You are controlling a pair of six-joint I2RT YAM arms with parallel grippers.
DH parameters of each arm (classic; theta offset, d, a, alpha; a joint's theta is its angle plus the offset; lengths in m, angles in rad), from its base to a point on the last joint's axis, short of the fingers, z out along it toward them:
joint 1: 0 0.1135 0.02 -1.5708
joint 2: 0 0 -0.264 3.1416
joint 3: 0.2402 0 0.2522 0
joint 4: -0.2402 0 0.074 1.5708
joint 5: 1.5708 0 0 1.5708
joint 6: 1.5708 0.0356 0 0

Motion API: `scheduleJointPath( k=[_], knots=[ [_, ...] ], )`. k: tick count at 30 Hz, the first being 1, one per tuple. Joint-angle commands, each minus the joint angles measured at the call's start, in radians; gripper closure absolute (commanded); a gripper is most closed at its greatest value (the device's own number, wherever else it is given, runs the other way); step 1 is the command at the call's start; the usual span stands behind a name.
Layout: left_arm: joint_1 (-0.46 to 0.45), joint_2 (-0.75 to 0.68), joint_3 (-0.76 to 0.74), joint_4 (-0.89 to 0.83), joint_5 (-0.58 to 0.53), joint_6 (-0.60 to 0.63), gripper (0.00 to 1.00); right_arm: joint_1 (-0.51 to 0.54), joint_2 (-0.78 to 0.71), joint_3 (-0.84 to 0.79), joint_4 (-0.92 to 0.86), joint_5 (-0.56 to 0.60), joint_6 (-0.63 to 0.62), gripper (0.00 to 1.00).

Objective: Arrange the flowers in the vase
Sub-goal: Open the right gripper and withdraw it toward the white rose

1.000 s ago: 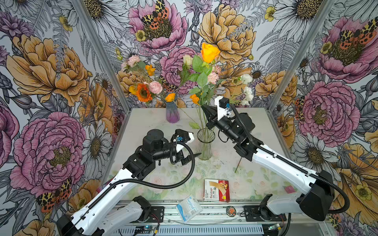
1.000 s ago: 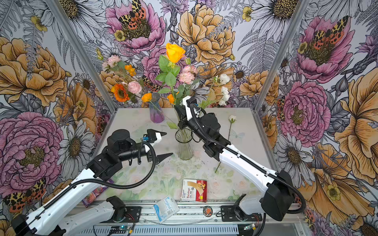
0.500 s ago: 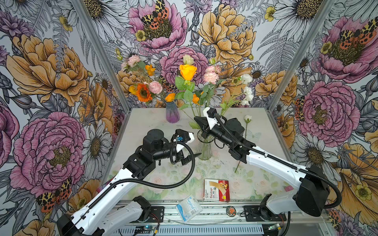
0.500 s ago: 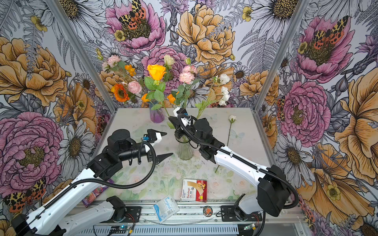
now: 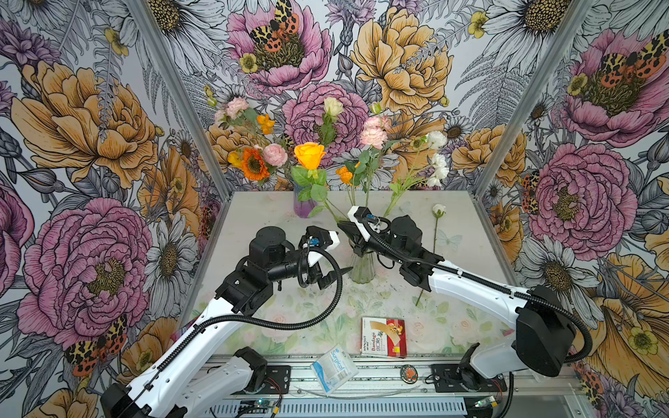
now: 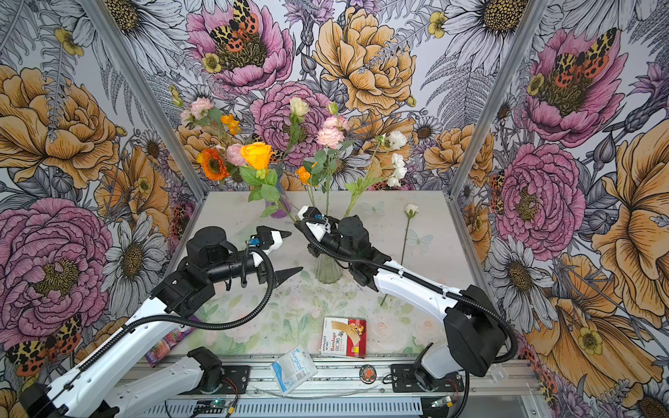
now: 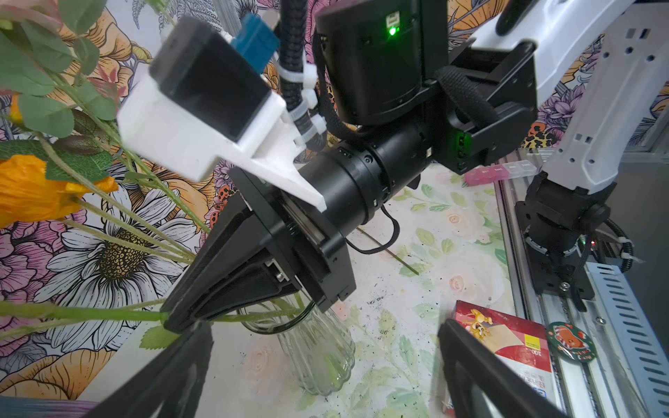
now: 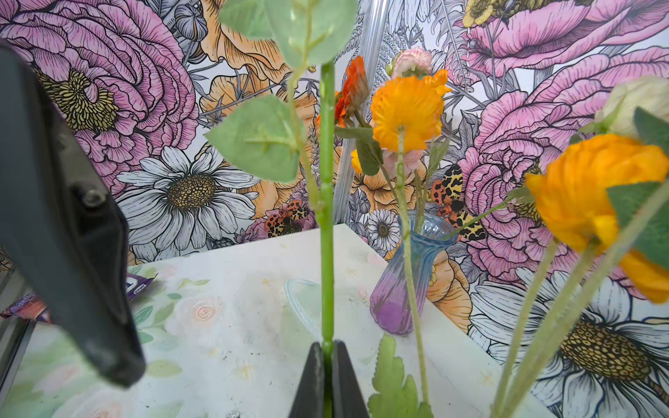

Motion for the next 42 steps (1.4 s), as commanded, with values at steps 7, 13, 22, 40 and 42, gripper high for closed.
scheduleJointPath(
  k=[7, 13, 22, 40, 42],
  knots=[
    [0.008, 0.006, 0.024, -0.002, 0.043, -0.028, 0.01, 0.006, -0.027, -0.063, 0.023, 0.026, -0.016, 0.85],
    [0.009, 0.007, 0.024, -0.002, 0.044, -0.027, 0.01, 0.006, -0.053, -0.074, 0.003, 0.051, -0.028, 0.78],
    [-0.007, 0.025, 0.027, -0.002, 0.058, -0.035, 0.01, 0.005, -0.16, -0.117, -0.021, 0.136, -0.013, 0.5],
    [-0.293, 0.153, 0.028, -0.004, -0.225, -0.027, 0.01, -0.308, -0.418, -0.215, -0.636, 0.803, 0.555, 0.36],
    [-0.351, 0.186, 0.029, 0.003, -0.357, -0.022, 0.01, -0.395, -0.355, -0.215, -0.673, 0.692, 0.607, 0.4]
  ],
)
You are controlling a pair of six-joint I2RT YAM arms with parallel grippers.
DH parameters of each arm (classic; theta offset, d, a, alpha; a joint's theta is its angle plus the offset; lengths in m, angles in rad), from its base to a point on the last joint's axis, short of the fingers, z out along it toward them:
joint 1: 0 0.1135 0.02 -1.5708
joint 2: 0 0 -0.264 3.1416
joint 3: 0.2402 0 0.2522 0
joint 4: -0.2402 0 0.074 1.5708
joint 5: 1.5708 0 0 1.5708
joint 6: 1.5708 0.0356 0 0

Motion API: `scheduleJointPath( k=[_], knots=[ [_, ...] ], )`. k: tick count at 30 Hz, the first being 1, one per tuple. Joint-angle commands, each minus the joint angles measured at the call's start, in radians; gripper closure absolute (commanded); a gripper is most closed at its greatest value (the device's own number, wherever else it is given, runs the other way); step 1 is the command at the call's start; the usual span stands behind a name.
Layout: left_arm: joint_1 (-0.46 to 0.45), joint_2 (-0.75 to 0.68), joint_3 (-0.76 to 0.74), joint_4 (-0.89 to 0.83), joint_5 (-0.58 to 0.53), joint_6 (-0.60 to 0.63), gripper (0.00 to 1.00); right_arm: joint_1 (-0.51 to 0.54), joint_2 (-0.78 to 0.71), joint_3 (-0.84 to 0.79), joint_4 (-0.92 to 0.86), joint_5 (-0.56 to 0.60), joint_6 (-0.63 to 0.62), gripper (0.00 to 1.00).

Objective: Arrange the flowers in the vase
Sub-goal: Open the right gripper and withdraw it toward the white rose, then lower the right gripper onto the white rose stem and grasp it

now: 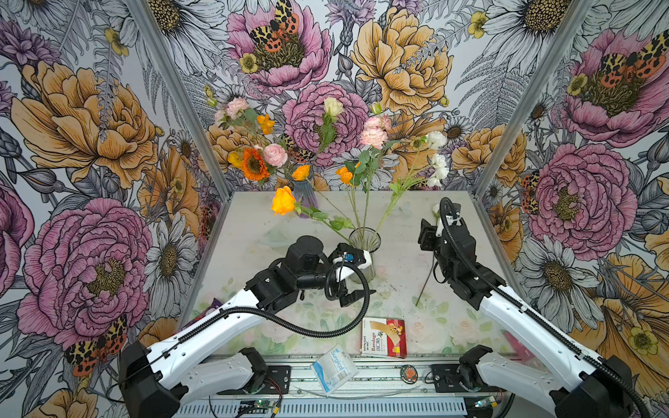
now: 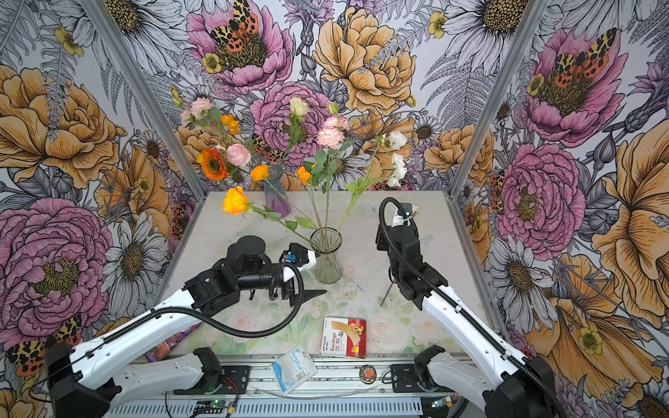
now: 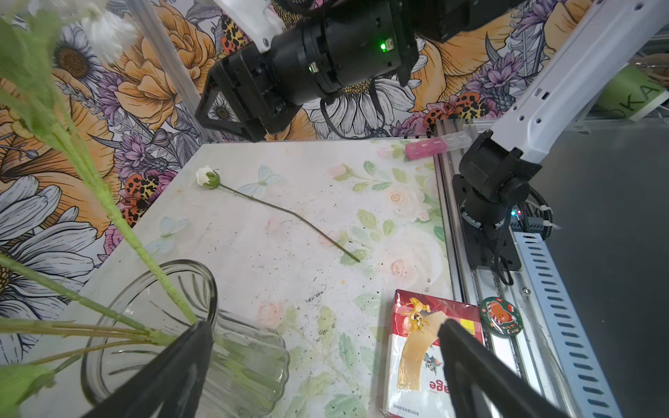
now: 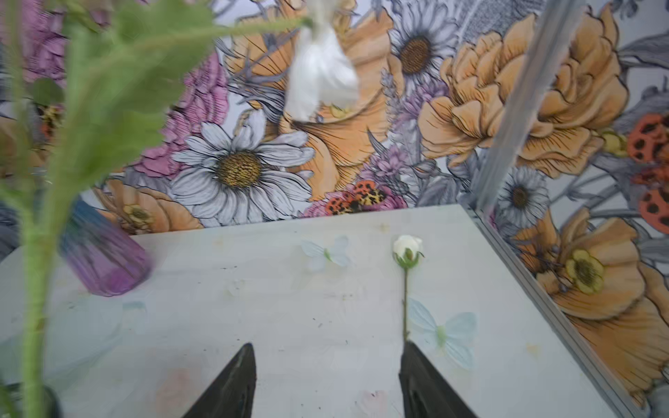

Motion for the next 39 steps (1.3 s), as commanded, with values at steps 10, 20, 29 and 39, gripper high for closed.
scheduleJointPath(
  k=[10, 20, 29, 39],
  knots=[
    [-0.137, 0.076, 0.024, 0.018, -0.267, 0.026, 0.01, -0.348, 0.565, 0.185, -0.161, -0.337, 0.158, 0.59],
    [-0.137, 0.076, 0.022, 0.016, -0.231, 0.034, 0.01, -0.405, 0.838, 0.418, -0.198, -0.402, 0.165, 0.62],
    [-0.136, 0.065, 0.019, 0.016, -0.225, 0.038, 0.01, -0.413, 0.94, 0.471, -0.262, -0.389, 0.234, 0.64],
    [-0.136, 0.055, 0.018, 0.016, -0.216, 0.036, 0.01, -0.43, 1.02, 0.554, -0.39, -0.407, 0.244, 0.71]
  ],
)
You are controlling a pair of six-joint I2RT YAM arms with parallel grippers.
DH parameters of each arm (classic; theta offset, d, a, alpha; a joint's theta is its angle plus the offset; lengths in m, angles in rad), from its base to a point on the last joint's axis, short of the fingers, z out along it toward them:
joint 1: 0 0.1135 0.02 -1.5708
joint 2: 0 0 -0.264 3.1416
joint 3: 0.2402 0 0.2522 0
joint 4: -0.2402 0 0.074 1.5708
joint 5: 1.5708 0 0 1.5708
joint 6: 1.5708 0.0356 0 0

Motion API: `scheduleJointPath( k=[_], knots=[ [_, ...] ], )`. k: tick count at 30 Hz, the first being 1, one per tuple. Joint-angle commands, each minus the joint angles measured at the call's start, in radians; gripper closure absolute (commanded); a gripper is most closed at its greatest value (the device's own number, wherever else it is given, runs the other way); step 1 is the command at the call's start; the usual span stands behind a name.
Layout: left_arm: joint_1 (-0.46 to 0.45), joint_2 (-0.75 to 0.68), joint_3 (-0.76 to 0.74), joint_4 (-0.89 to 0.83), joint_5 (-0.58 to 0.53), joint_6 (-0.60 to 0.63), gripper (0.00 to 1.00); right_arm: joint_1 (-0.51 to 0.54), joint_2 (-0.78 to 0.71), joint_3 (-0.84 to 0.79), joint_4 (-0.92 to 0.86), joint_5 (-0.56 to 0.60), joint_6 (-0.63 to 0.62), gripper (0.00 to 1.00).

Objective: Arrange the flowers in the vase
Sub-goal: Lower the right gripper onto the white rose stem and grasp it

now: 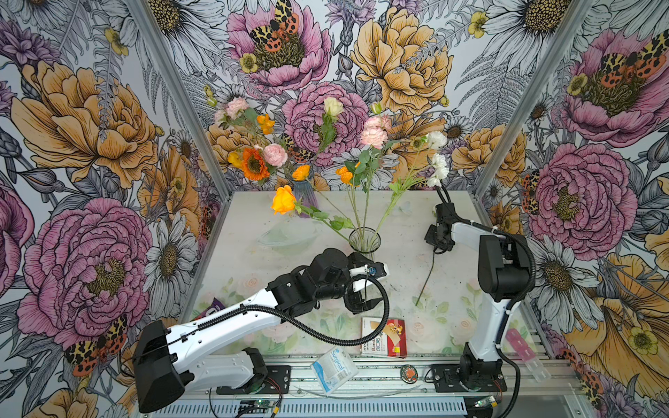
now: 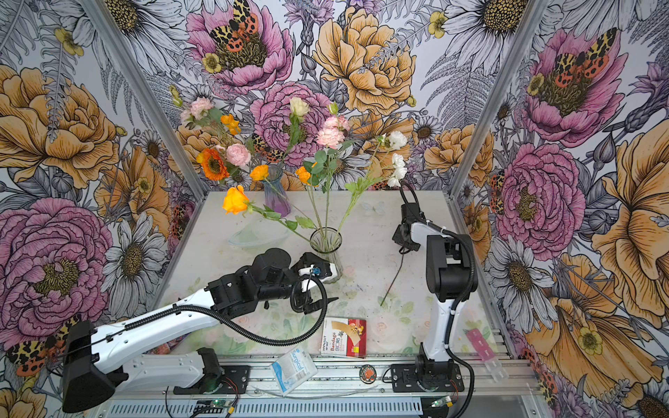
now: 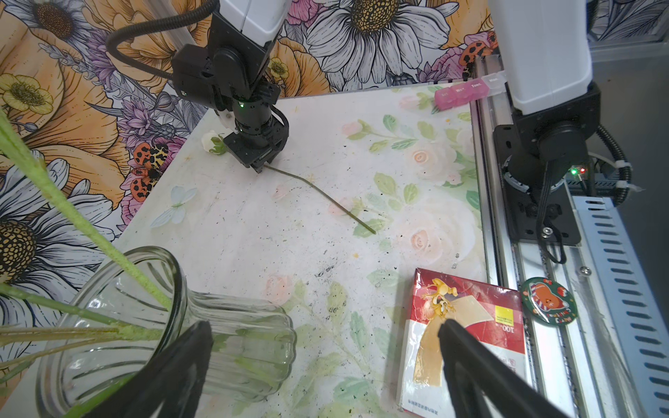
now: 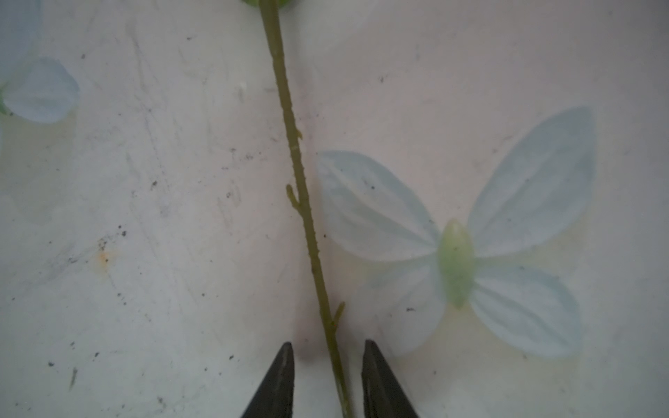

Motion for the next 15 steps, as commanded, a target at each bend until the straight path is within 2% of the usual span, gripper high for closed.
scheduleJointPath(
  k=[1, 13, 15],
  knots=[
    [-0.002, -0.022, 0.014, 0.015, 0.022, 0.008, 0.01, -0.015, 0.065, 0.042, -0.103, -0.02, 0.014, 0.74],
    [-0.002, -0.025, 0.017, 0.008, 0.023, 0.01, 0.01, -0.03, 0.057, 0.034, -0.166, -0.023, -0.018, 0.99],
    [-0.002, -0.024, 0.016, 0.008, 0.021, 0.01, 0.01, -0.036, 0.05, 0.02, -0.169, -0.032, -0.022, 1.0]
  ],
)
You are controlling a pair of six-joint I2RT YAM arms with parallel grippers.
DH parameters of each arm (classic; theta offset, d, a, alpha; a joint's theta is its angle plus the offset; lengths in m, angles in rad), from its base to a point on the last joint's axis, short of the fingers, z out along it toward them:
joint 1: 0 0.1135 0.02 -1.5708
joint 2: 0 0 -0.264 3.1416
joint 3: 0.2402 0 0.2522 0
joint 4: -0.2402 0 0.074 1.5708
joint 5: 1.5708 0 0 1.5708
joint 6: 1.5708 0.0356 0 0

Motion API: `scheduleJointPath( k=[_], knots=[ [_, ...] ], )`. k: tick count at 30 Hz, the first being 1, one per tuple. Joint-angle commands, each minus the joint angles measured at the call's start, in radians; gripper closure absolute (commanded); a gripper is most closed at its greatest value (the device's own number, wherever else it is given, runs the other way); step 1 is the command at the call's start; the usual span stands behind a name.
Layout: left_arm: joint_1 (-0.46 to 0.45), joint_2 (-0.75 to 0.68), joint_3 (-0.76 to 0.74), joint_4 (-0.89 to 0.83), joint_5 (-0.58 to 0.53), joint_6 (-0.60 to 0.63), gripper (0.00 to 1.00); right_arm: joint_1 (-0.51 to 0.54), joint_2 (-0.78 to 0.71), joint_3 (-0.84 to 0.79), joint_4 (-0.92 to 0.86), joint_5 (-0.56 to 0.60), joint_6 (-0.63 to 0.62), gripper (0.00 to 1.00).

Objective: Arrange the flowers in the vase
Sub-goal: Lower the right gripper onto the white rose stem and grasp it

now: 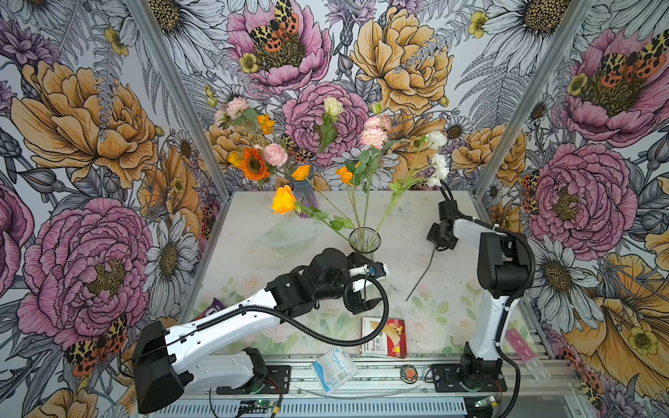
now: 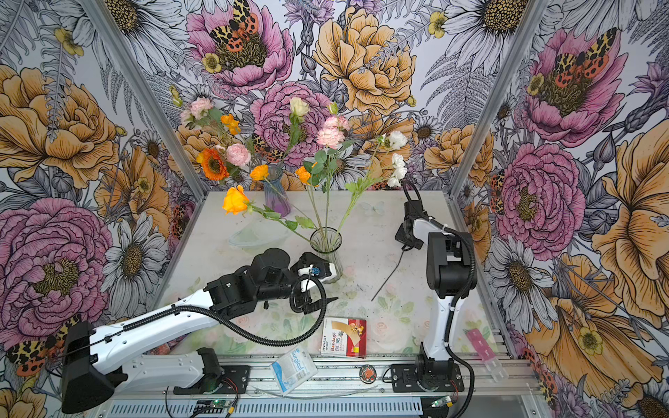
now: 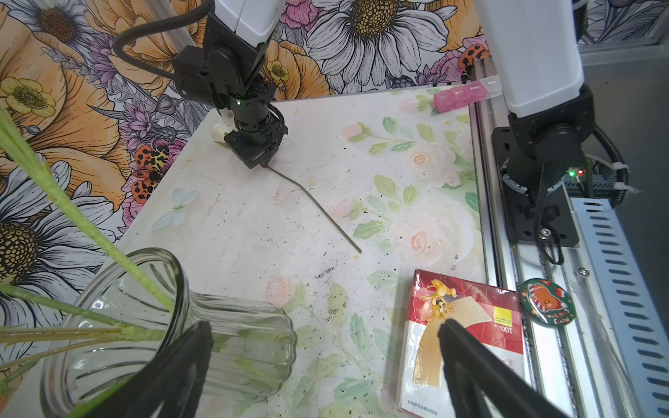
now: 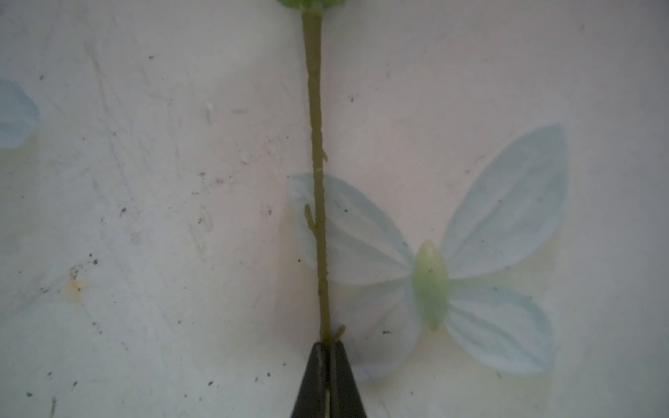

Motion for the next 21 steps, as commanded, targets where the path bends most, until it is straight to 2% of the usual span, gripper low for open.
scheduleJointPath(
  k=[1, 6, 14, 21],
  knots=[
    [-0.002, -0.018, 0.017, 0.008, 0.018, 0.01, 0.01, -0.012, 0.014, -0.037, -0.11, -0.028, -0.018, 1.0],
    [-0.002, -0.019, 0.017, 0.007, 0.021, 0.011, 0.01, -0.006, -0.075, -0.106, -0.11, 0.029, -0.053, 1.0],
    [-0.002, -0.031, 0.015, 0.007, 0.014, 0.016, 0.01, -0.011, -0.368, -0.254, -0.108, 0.076, -0.035, 1.0],
    [-0.002, -0.043, 0.011, 0.007, 0.004, 0.021, 0.01, -0.019, -0.61, -0.306, -0.113, 0.139, -0.013, 1.0]
  ],
)
